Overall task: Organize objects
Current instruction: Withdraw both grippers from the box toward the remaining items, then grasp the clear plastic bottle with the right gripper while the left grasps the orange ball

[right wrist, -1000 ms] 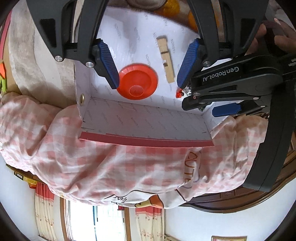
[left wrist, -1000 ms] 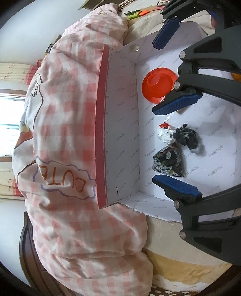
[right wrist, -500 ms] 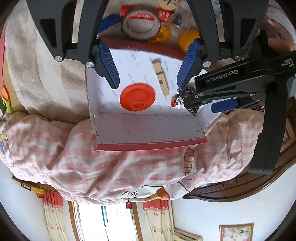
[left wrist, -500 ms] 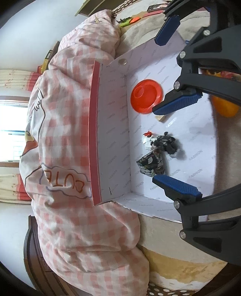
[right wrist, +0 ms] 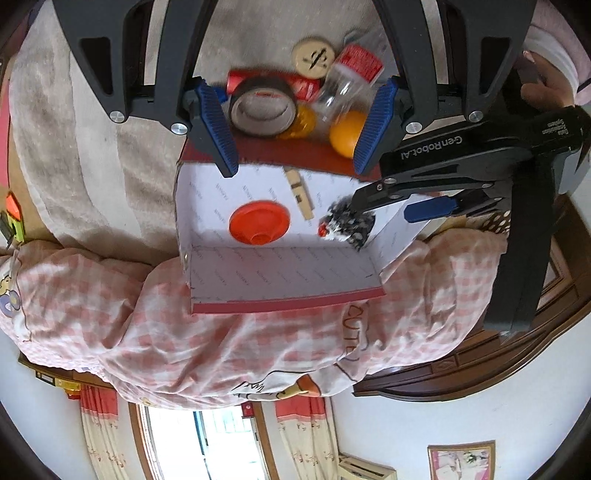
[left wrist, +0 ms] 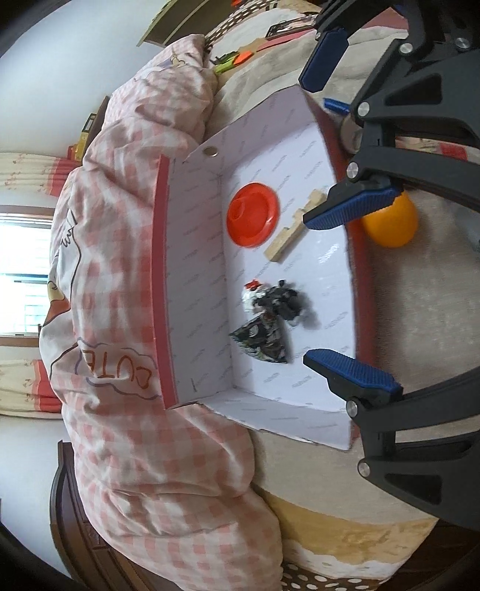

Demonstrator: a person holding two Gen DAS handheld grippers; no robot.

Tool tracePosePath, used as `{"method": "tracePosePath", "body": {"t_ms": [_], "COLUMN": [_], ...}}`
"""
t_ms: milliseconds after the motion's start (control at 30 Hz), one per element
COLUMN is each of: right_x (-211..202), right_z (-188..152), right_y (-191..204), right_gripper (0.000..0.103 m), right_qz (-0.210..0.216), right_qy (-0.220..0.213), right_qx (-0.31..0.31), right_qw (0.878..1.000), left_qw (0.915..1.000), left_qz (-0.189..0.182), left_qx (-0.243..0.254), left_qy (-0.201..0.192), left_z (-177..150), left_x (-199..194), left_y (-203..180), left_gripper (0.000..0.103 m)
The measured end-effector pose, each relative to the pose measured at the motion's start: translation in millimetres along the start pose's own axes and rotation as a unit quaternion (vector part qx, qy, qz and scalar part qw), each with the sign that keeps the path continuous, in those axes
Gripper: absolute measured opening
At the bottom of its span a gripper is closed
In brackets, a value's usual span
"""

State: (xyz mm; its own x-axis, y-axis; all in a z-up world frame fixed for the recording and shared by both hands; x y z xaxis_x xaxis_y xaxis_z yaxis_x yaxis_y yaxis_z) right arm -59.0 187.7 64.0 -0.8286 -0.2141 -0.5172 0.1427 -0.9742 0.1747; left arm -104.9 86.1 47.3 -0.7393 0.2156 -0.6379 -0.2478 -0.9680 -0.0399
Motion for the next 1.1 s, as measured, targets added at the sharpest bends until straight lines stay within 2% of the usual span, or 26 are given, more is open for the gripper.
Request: {"method": "tracePosePath", "body": {"t_ms": [233,700,1100], "right_x": [-8,-19,-28], "right_z": [-15,-38,-55], "right_y": [4,3,-1], "right_gripper": [0.066,0.066,0.066], "right_qz": [0.0,-0.01,-0.012], "right_qy": [0.018,0.04,0.058], "right_qx": [-0.01,-0.014,-0.008], "right_qw": [1.0,0.999,0.998], "left_qw": [1.0,0.9998,0.9982], "left_qz": [0.002,-0.02,-0.054], "left_qx": [0.003,0.005,0.011], "left_qy": [-0.004,-0.002,0.021], "left_z": [-13,-34,-62], "left_x": [-14,-43,-55], "left_y": [0,0,-2], "left_gripper": [0.068,0.068,0.068]}}
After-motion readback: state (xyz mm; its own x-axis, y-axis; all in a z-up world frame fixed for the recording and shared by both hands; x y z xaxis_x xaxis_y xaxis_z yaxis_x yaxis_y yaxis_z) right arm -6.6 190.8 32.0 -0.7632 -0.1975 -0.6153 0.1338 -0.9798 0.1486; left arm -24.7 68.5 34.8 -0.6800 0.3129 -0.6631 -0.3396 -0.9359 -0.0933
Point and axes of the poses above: each gripper's, at about its wrist camera, not at the fingertips, and x roughly the way its jaws point, y to its left, z to its top, the point moved 2 cm from there along x, roughly the way its jaws point, and after that the axes turned 5 degrees about -y, right-handed, at the moved point
